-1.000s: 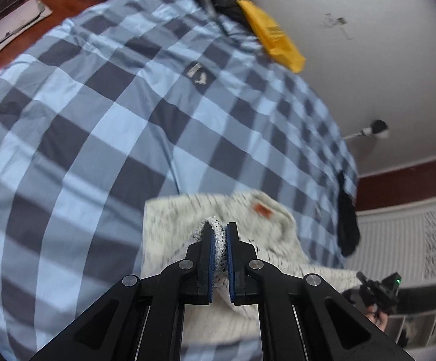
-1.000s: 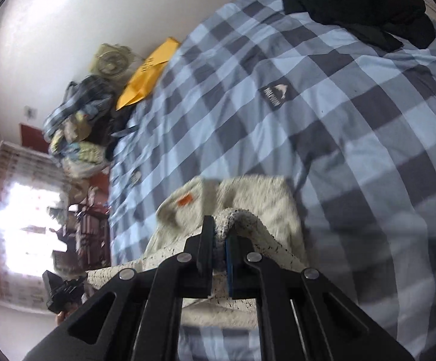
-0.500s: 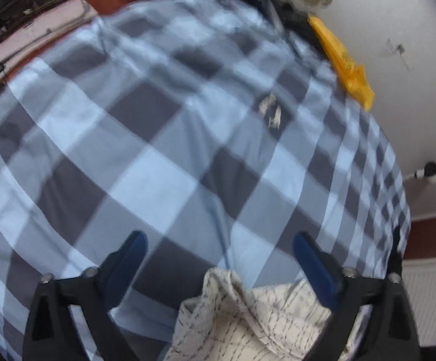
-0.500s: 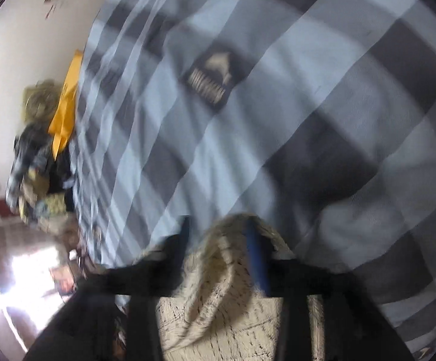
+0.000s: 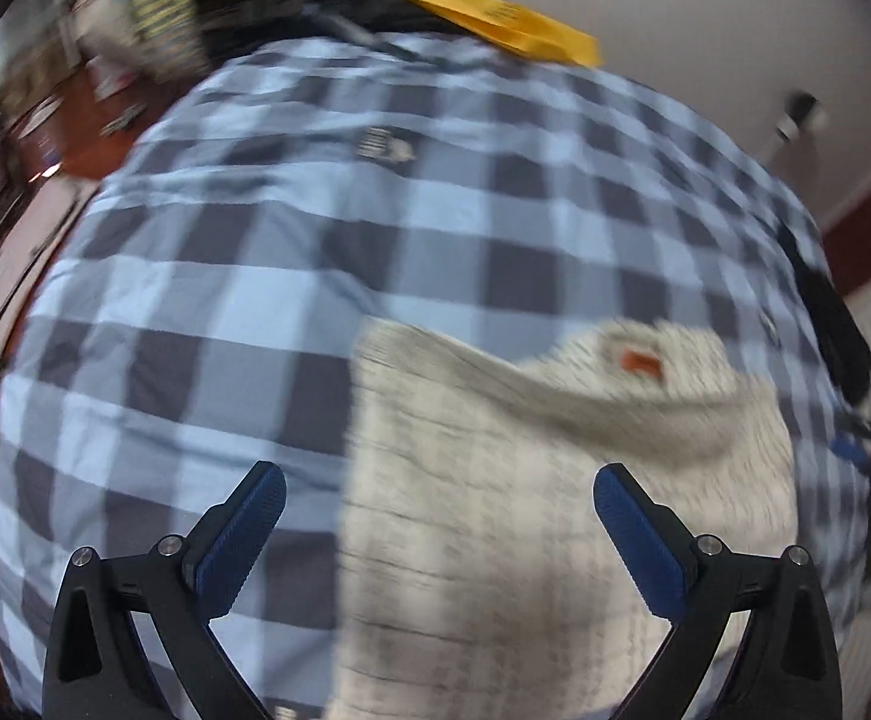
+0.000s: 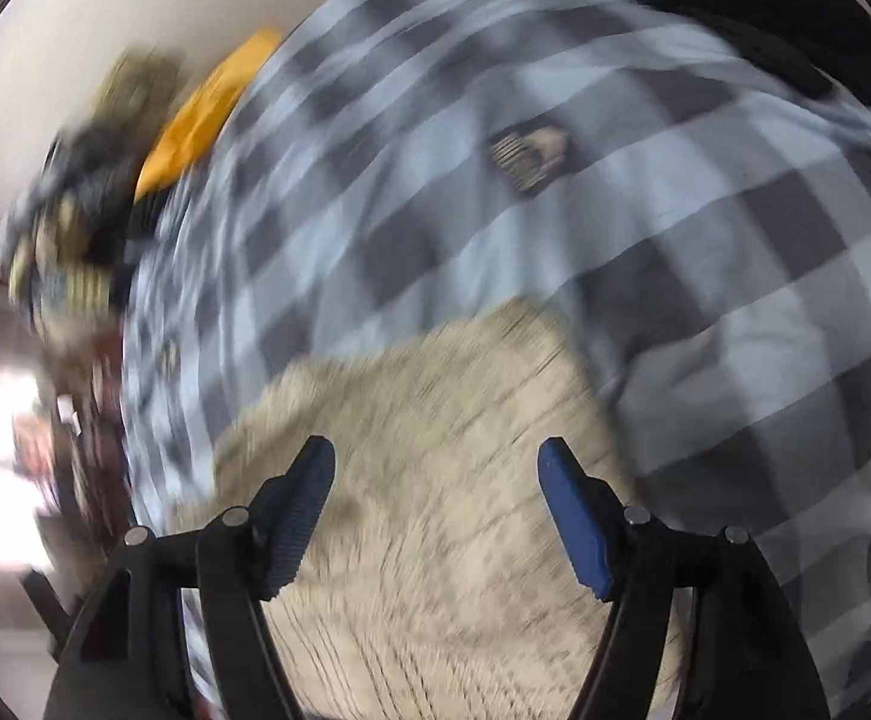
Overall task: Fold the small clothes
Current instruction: 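Lower the folded hem onto the shirt and open both grippers, then smooth the folded shirt flat with the left gripper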
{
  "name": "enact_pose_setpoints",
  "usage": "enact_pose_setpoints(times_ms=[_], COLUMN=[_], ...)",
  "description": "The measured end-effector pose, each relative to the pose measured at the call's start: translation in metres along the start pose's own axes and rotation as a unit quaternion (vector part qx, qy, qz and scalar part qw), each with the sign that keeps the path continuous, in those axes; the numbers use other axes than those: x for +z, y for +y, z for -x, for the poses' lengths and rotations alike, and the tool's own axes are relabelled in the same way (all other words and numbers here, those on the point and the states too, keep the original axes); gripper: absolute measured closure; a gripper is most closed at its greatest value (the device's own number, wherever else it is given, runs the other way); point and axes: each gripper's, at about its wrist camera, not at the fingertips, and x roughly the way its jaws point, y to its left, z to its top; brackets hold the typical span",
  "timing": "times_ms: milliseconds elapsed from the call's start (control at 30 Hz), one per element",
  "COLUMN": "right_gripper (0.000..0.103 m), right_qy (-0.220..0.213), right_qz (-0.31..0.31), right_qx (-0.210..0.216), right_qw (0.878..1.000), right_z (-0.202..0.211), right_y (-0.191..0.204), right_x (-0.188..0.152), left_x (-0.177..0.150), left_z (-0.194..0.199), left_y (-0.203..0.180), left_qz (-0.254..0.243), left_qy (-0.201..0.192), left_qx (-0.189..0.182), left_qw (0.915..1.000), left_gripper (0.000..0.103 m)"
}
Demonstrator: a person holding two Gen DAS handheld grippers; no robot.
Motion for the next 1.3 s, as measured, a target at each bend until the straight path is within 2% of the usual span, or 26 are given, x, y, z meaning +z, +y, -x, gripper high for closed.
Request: enact_pose_setpoints(times_ms=[67,167,300,367,433,567,733,800,867,1033,1100,1167,1300], right_gripper=[0.036,0.036,0.036,0.036,0.036,0.036,0.036,0.036,0.036,0.036,0.036,0.036,0.036], right_qy=[0.008,0.025,0.065,0.062,0.048,0.028,0.033,0.025,0.004,-0.053,-0.054,-0.049,-0.010], right_qz=[0.051,0.132,0.189,0.187,0.170,0.140,0.116,0.122,0.111,0.126,0.140,0.157,0.185], right_qx=[-0.009,-0.052,-0.066,-0.065,-0.083,-0.101,-0.105,-0.104,-0.073,-0.066,-0.060,-0.045,-0.034], right_qw=[0.999,0.990,0.978,0.978,0.981,0.985,0.987,0.987,0.991,0.988,0.987,0.985,0.982], right_z=[-0.017,-0.051,-0.103,-0.118,-0.133,-0.151,-0.168,-0.165,-0.145,-0.077,-0.055,-0.032,-0.022], right_y=[0.029,0.072,0.108,0.116,0.117,0.119,0.114,0.118,0.116,0.105,0.103,0.101,0.112], right_x=[-0.016,-0.036,-0.043,-0.037,-0.020,0.005,0.023,0.022,0.019,-0.006,-0.025,-0.055,-0.107], left_x=[-0.008,-0.008,0.008,0.017,0.027,0.044,0.048,0.045,0.041,0.024,0.005,-0.020,-0.070], left_z=[-0.015,-0.043,-0.082,-0.100,-0.116,-0.147,-0.163,-0.159,-0.143,-0.058,-0.021,0.008,0.042], left_y=[-0.022,-0.041,-0.053,-0.053,-0.050,-0.039,-0.027,-0.017,-0.011,-0.008,-0.008,-0.013,-0.023], left_qz=[-0.023,-0.037,-0.039,-0.031,-0.025,-0.036,-0.041,-0.026,-0.023,-0.029,-0.029,-0.039,-0.055], left_qy=[0.012,0.025,0.026,0.025,0.017,-0.009,-0.020,-0.020,-0.028,-0.082,-0.081,-0.069,-0.074], left_qx=[0.001,0.035,0.060,0.070,0.084,0.153,0.170,0.174,0.162,0.136,0.111,0.103,0.081], left_qw=[0.9997,0.9984,0.9971,0.9968,0.9960,0.9875,0.9845,0.9843,0.9861,0.9870,0.9900,0.9915,0.9924], left_gripper=[0.000,0.000,0.000,0.000,0.000,0.000,0.000,0.000,0.000,0.000,0.000,0.000,0.000])
